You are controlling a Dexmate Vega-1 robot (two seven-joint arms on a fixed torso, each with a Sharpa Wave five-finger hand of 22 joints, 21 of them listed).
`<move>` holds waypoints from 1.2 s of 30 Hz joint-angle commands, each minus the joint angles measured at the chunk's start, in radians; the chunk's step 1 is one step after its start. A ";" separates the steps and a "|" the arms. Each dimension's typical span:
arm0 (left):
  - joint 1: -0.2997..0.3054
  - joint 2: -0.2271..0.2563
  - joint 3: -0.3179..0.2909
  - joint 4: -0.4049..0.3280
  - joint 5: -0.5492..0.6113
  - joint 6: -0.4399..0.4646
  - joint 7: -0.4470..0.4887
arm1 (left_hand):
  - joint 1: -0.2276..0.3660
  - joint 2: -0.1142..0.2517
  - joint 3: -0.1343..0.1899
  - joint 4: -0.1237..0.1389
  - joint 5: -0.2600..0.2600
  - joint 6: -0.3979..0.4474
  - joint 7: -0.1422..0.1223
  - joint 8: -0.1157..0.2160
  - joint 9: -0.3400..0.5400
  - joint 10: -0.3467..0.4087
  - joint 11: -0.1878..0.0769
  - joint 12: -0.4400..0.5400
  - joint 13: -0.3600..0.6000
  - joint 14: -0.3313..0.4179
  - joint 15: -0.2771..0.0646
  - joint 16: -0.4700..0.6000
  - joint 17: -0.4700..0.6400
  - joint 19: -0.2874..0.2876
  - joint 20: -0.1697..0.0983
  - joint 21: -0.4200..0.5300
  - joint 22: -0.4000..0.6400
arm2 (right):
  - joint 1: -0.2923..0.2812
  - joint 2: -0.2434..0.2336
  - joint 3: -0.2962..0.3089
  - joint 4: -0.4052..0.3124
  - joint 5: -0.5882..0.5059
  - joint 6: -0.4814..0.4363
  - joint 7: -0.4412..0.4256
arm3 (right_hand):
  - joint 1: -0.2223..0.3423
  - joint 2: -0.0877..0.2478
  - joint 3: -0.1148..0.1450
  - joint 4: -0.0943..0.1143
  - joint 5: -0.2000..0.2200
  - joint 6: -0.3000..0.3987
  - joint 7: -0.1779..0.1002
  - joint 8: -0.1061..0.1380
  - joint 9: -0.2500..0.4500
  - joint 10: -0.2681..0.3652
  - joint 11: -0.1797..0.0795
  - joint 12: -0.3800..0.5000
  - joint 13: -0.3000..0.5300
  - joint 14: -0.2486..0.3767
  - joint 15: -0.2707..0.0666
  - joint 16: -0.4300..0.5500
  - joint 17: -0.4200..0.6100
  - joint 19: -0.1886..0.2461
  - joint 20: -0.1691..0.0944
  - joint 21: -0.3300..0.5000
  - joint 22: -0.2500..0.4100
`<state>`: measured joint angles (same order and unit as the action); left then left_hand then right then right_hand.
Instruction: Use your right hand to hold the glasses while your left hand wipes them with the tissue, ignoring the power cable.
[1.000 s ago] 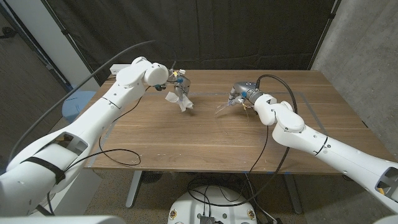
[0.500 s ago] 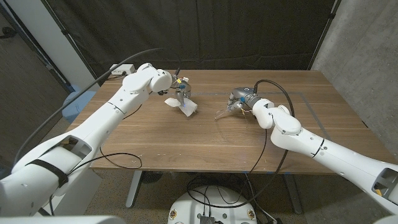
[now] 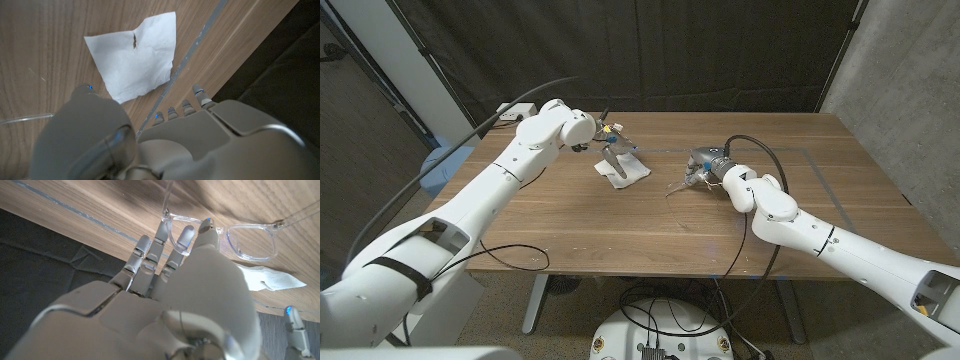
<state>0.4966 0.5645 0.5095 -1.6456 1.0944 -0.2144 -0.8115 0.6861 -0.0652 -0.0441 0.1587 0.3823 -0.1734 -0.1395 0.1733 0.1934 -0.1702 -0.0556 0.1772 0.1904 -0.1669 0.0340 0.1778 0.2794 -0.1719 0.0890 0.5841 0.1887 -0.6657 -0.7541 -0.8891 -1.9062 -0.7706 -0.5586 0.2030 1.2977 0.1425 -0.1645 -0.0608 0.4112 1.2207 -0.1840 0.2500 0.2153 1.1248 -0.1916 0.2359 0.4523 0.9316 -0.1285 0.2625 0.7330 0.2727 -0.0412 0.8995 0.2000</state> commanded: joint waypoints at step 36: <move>0.151 0.098 -0.196 -0.018 -0.242 -0.119 0.563 | -0.010 0.043 -0.019 -0.013 0.009 -0.009 -0.035 0.022 0.002 -0.032 -0.014 0.020 0.000 -0.022 -0.016 0.019 -0.018 -0.129 0.008 -0.011 0.005 | -0.026 -0.044 0.097 -0.156 0.000 -0.063 0.093 | -0.443 -0.076 -0.176 0.231 0.050 -0.809 0.065 -0.059 -0.029 -0.733 0.124 -0.029 -0.250 -0.596 0.035 -0.068 -0.370 -0.162 0.017 -0.039 -0.020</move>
<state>0.6402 0.6517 0.3426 -1.7050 0.9154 -0.2888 -0.3252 0.6792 -0.0280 -0.0606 0.1503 0.3823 -0.1715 -0.1732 0.1967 0.1932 -0.1715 -0.0645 0.1927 0.1907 -0.1737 0.0195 0.1931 0.2599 -0.1681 0.0929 0.5767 0.1905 -0.6494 -0.7730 -0.8734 -1.9848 -0.8512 -0.6132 0.3586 0.8951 0.0596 -0.3364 0.1540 0.4672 0.4091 -0.1263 0.1853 0.1860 0.3870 -0.0784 0.1965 0.1996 0.3396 -0.0442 0.1854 0.3661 0.1113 -0.0303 0.8652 0.1766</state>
